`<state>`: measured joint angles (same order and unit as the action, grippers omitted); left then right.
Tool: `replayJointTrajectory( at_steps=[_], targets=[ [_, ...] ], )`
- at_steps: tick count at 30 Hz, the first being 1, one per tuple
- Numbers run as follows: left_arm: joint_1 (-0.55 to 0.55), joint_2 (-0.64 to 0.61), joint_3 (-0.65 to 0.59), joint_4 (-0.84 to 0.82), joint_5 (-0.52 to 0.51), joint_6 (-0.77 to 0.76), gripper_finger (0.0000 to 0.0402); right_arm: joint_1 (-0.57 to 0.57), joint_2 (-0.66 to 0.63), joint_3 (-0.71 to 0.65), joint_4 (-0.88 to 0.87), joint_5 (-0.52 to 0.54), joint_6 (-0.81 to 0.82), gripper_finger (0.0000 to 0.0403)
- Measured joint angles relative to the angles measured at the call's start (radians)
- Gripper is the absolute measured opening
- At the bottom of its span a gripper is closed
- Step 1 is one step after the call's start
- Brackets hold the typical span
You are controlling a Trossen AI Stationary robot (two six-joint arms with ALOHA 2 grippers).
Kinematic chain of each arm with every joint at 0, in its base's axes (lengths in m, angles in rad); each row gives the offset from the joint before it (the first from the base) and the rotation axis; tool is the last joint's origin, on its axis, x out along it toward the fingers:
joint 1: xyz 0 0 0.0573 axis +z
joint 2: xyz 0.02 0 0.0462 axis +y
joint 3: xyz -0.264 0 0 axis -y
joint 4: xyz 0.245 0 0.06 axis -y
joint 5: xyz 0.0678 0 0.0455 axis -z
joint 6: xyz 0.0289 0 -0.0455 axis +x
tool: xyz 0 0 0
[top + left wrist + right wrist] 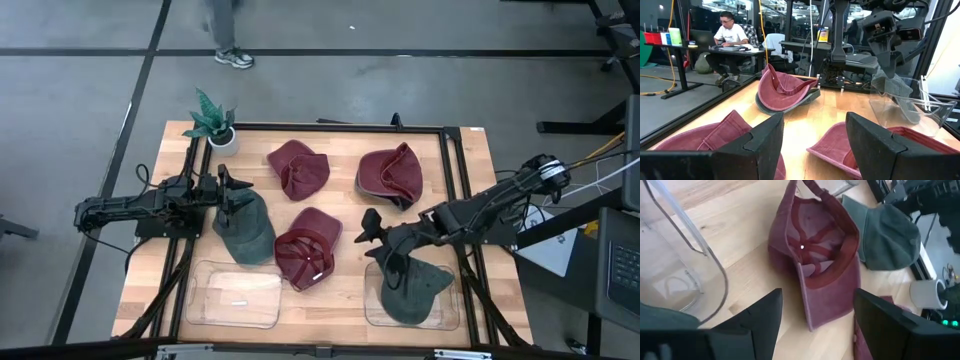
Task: Pick & Place hat
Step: Put the bottom red cap into the left transparent bin
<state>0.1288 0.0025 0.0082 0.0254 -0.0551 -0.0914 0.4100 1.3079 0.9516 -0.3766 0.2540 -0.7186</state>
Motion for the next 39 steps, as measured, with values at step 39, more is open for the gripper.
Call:
replayJointTrajectory(
  at_steps=[39],
  targets=[
    [0.000,0.000,0.000,0.000,0.000,0.000,0.0210,-0.434,0.213,0.000,0.121,-0.359,-0.136,0.0239]
  ],
)
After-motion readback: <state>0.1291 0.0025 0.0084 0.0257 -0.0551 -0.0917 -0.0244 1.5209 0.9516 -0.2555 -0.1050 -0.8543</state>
